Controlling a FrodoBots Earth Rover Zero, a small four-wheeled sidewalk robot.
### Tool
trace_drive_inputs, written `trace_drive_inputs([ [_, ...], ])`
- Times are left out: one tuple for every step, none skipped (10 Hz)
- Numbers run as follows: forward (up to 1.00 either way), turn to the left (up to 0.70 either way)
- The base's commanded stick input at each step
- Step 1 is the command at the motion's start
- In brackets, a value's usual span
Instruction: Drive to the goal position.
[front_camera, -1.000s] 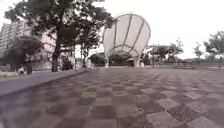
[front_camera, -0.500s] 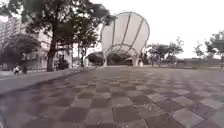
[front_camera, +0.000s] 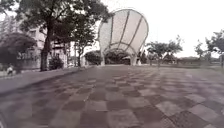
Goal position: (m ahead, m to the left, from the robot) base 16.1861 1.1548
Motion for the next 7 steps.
trace_drive_inputs([
  [1.00, 0.00],
  [1.00, 0.00],
  [1.00, 0.00],
  [1.00, 0.00],
  [1.00, 0.00],
  [1.00, 0.00],
  [1.00, 0.00],
])
